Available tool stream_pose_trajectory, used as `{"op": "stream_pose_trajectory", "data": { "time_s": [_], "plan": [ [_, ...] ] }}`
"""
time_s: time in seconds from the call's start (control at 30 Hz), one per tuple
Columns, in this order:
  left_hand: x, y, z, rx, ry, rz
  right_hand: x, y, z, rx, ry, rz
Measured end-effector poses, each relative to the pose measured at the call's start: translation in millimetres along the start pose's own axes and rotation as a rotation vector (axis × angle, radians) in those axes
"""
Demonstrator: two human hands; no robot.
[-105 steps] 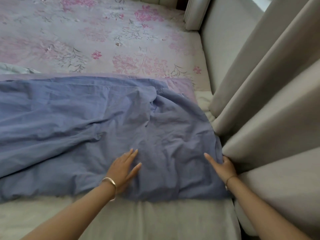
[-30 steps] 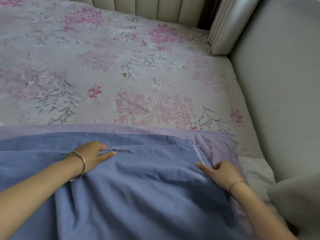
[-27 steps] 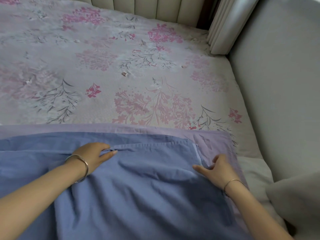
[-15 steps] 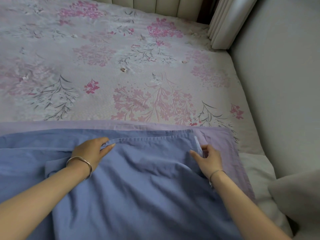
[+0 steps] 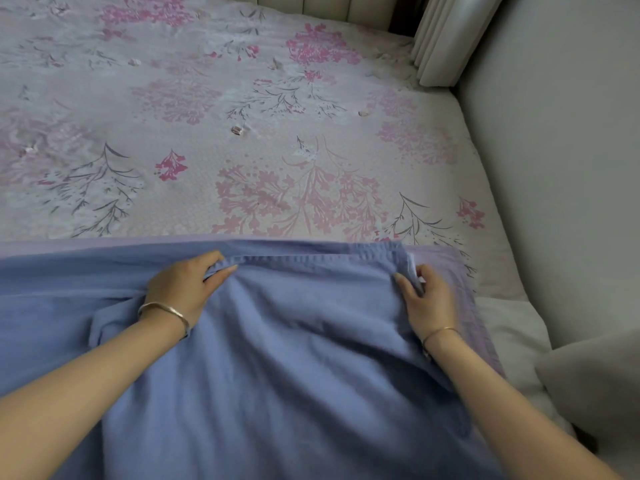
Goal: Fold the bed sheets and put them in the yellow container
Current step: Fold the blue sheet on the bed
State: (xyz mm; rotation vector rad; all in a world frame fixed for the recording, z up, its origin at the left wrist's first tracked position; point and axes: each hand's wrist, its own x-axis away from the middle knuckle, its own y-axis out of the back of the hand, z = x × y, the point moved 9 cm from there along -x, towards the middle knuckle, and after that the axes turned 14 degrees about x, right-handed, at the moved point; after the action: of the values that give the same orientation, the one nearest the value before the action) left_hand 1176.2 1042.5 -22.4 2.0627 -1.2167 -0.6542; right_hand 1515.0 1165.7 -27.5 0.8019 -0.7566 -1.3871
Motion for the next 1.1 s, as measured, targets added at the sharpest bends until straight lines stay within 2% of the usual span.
{"op": "stream_pose_trajectory", "data": {
  "time_s": [0.07, 0.2, 0.27, 0.37, 0.47, 0.6, 0.73, 0.83, 0.9, 0.97, 1.03, 1.1],
  "plan": [
    [-4, -9, -2, -0.055, 0.010, 0.056, 6, -13, -8, 0.079, -0.057, 0.030],
    [-20, 6, -23, 0.012, -0.069, -0.001, -1, 24, 2, -0.012, -0.001, -0.230],
    [-32, -1, -40, 0.040, -0.123, 0.057, -10, 25, -13, 0.043, -0.035, -0.198],
    [-38, -39, -41, -0.088, -0.075, 0.221, -8, -2, -48, 0.289, -0.212, -0.071],
    [-39, -62, -20, -0.117, -0.068, 0.230, -5, -20, -52, 0.196, -0.293, -0.060],
    [-38, -67, -10, -0.053, -0.075, 0.202, -5, -12, -26, -0.072, -0.105, -0.021],
    [-39, -54, -43, 0.054, -0.263, 0.124, -8, 56, 4, -0.110, 0.118, -0.257],
    [-49, -62, -61, 0.111, -0.239, 0.194, -24, 73, -9, -0.027, 0.096, -0.343],
    [-52, -83, -60, 0.040, -0.214, 0.271, -30, 51, -35, 0.076, 0.008, -0.279],
    [-46, -110, -47, -0.068, -0.178, 0.337, -27, 13, -70, 0.167, -0.106, -0.134],
    [-41, -118, -36, -0.052, -0.161, 0.268, -21, -7, -89, 0.154, -0.164, -0.073],
    [-41, -115, -31, 0.018, -0.117, 0.223, -18, -3, -86, 0.069, -0.191, -0.103]
  ]
}}
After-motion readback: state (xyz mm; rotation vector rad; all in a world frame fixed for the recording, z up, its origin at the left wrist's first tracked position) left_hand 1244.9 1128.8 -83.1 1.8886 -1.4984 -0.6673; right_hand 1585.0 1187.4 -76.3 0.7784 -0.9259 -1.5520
